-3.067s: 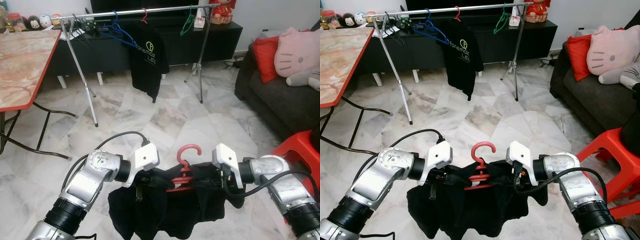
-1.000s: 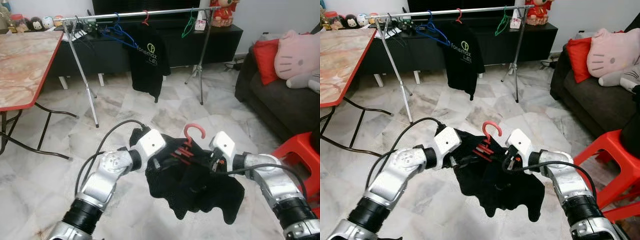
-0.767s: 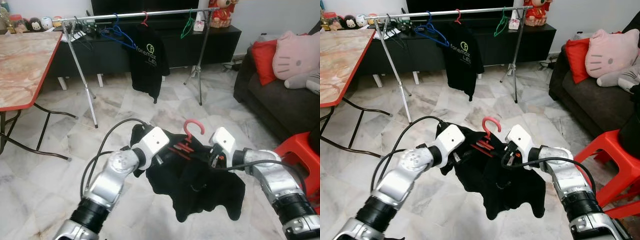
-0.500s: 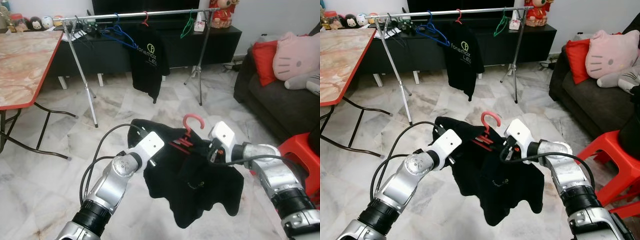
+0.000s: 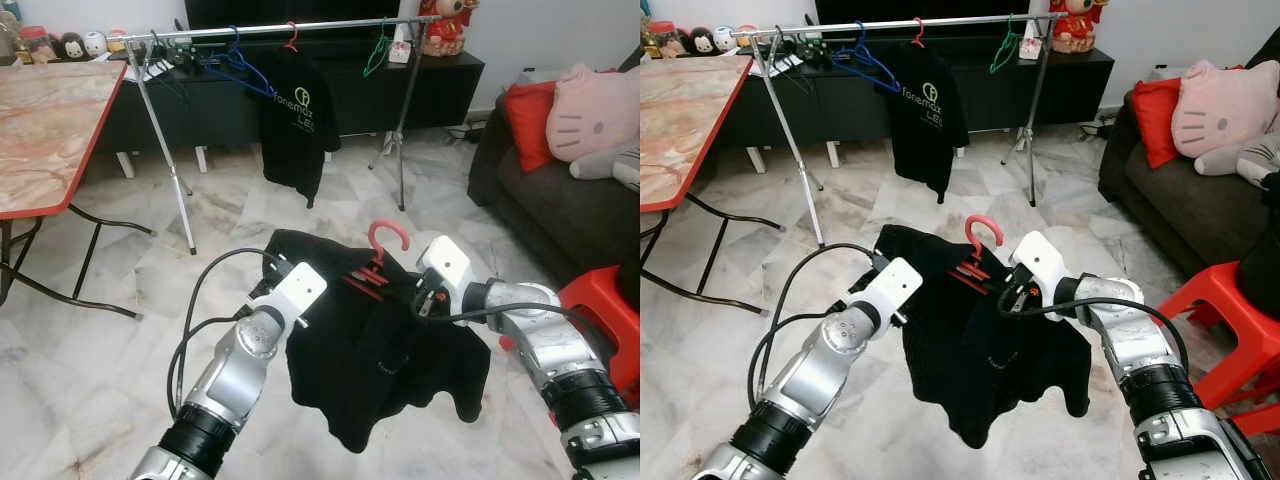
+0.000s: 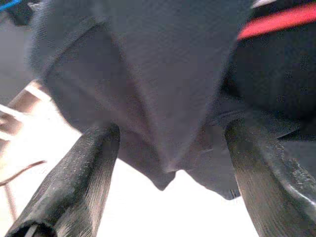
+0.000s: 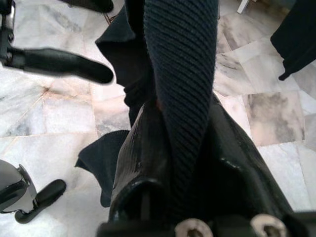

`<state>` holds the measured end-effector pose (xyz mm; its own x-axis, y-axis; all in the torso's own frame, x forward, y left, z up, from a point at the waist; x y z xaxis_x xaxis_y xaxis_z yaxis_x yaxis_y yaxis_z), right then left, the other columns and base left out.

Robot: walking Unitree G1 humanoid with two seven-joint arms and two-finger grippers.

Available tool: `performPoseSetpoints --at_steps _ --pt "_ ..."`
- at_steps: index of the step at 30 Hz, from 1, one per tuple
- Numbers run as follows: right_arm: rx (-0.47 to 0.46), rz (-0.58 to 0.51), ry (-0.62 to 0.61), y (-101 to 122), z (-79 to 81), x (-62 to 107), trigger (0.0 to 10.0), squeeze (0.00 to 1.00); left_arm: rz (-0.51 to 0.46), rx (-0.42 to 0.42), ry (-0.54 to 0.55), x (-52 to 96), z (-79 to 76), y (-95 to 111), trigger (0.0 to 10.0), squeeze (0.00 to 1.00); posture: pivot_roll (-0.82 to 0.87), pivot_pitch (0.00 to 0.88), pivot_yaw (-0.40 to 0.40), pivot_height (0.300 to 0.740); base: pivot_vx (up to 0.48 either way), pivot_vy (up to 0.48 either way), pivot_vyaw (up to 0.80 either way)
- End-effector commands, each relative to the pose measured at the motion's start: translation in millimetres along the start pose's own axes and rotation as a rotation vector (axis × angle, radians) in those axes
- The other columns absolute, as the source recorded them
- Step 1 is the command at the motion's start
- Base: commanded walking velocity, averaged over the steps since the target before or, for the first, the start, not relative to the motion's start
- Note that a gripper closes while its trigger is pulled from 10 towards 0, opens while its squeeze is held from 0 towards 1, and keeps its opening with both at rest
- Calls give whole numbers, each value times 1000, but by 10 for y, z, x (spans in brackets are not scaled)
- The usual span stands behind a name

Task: Hang hanger

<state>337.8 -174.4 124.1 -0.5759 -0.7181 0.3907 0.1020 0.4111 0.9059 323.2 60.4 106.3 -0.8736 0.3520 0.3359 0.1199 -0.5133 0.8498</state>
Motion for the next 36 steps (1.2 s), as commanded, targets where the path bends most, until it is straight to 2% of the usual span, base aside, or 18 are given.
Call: performPoseSetpoints --at_steps 1,2,3,4,14,20,36 --pt "27 -61 -8 167 -35 23 0 0 2 7 -9 -29 -12 13 10000 0 -64 0 -81 740 0 0 0" --pt "29 -62 -5 171 -31 22 0 0 3 6 -10 -34 -20 13 10000 0 -64 0 -81 740 0 0 0" --pt "30 -64 -3 177 -28 21 0 0 6 3 -13 -40 -30 9 6353 0 -64 0 -81 740 0 0 0" --pt "30 -68 1 188 -18 22 0 0 9 3 -14 -48 -43 4 0 0 -73 0 -80 740 0 0 0" --pt "33 -78 25 219 30 28 0 0 14 -4 3 -75 -27 -4 0 0 -74 0 -81 740 0 0 0" --pt "32 -86 37 246 64 20 0 0 2 2 53 -89 51 25 0 0 -74 0 -81 740 0 0 0" --pt "33 -69 48 218 81 48 0 0 6 -13 56 -92 107 12 0 0 -75 0 -82 740 0 0 0"
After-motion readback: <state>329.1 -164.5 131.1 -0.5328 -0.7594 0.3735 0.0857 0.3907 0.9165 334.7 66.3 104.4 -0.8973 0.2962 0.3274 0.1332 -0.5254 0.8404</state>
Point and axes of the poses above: a point about 5 cm out from each wrist's last joint towards the gripper, its own x axis pointing back from the gripper into the wrist, its own y axis along the axis of the wrist's last joint, z = x × y, the point moved 1 cm from there along -x, pointing out of the wrist towards the gripper, and after that the axes turned 2 degrees about x, right-handed, at the moved point
